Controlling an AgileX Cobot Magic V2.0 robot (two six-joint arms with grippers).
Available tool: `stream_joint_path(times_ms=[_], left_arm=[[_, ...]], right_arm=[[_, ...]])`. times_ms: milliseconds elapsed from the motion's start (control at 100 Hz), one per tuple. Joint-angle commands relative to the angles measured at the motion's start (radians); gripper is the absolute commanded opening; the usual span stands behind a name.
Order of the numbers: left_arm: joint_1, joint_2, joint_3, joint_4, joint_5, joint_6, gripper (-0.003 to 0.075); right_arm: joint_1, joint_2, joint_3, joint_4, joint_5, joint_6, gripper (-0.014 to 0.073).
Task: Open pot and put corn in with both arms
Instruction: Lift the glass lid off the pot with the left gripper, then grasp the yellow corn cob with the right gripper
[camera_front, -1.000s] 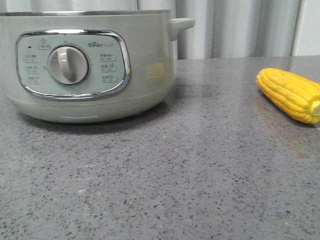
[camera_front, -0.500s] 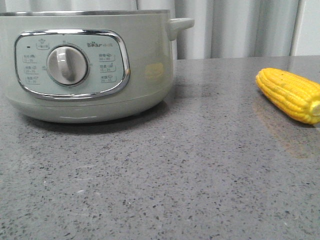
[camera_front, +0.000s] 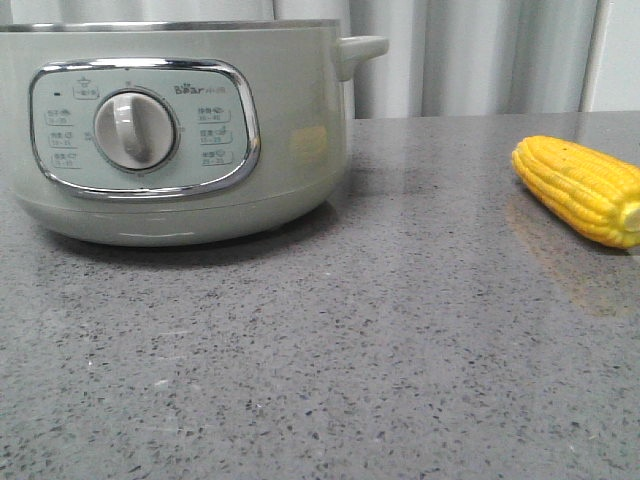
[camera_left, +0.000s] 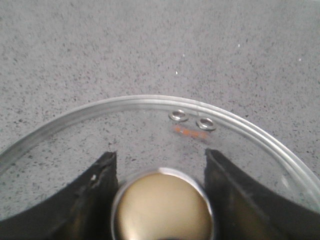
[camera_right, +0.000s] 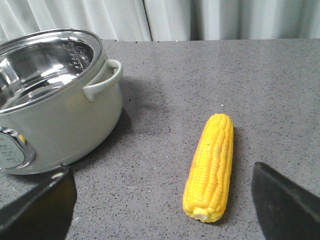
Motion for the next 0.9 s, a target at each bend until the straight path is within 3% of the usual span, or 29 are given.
stream_joint_path(times_ms=[0, 80, 260, 530, 890], left_arm=[[-0.006, -0.014, -0.033, -0.001, -0.073, -0.004, 0.0409], [-0.017, -0.023, -0.033, -0.001, -0.075, -0.004, 0.0447], [-0.071, -0.144, -0.042, -0.001, -0.066, -0.004, 0.0442], [-0.139, -0.500, -0.093, -0.001, 0.166, -0.004, 0.0442], [-0.156, -0.814, -0.093, -0.001, 0.251, -0.004, 0.0442]], right_arm=[[-0.001, 0.011, -0.034, 0.023, -0.090, -0.004, 0.0619], [-0.001, 0.021, -0.034, 0.038, -0.114, -0.004, 0.0619], [-0.001, 0.133, -0.034, 0.070, -0.121, -0.004, 0.0619], [-0.053, 0.511, -0.034, 0.069, -0.166, -0.002, 0.0619], [-0.095, 0.764, -0.119, 0.069, -0.230, -0.002, 0.0605]])
